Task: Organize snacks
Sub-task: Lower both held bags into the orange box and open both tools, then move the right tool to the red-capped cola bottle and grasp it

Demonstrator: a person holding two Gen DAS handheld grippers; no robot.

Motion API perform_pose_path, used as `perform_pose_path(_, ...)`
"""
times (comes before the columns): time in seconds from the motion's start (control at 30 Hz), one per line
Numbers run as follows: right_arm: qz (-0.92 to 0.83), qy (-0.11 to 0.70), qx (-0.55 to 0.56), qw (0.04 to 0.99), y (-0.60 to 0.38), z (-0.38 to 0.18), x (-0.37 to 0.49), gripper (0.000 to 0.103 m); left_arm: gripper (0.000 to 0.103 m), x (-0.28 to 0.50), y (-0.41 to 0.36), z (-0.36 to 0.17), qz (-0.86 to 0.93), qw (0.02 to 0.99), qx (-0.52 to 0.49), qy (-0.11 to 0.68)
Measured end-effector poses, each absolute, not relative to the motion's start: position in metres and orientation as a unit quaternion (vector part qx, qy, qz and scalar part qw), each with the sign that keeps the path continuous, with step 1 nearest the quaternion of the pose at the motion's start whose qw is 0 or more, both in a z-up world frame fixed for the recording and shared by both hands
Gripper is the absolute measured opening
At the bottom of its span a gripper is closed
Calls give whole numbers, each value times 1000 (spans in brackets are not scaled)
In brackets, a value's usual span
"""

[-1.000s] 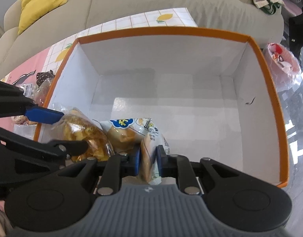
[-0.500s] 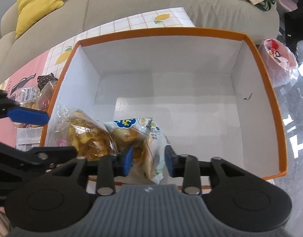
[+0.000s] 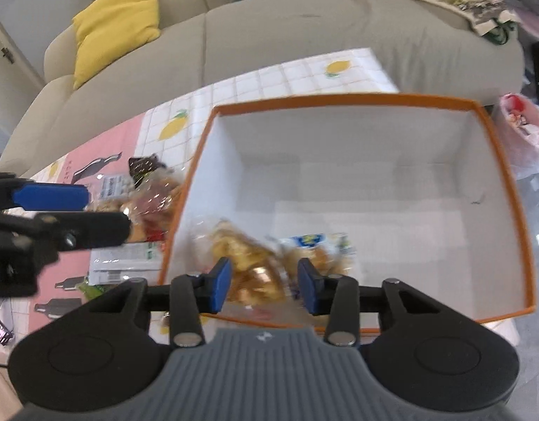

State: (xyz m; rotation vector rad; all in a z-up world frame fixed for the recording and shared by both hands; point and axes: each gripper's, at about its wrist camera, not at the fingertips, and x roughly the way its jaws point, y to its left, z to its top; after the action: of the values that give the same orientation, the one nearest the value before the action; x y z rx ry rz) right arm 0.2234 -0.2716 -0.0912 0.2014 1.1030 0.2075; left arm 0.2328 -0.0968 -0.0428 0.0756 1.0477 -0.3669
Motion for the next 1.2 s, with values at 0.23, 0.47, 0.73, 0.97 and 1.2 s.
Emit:
perform_pose_path(0.23,74,532,122,835,-257,-115,247,20,73,228,-57,-57,-135,853,-5,505)
perform_pose_path(0.47,75,536,123,832,-243,-118,258,19,73,224,-42,-74,-120,847,-4,519)
perform_pose_path(0.73,67,483,79,869,-235,-85,223,22,73,204,-25,-76,-127,860,3,495)
perform_pose_path(0.97,87,415,107,899,-214,-59,179,26,73,171,8,-71,-128,877,-2,462)
perform_pose_path(1.2,111,374,105,915,-173,-55,143,39,75,138,44,-72,-112,894,-9,435)
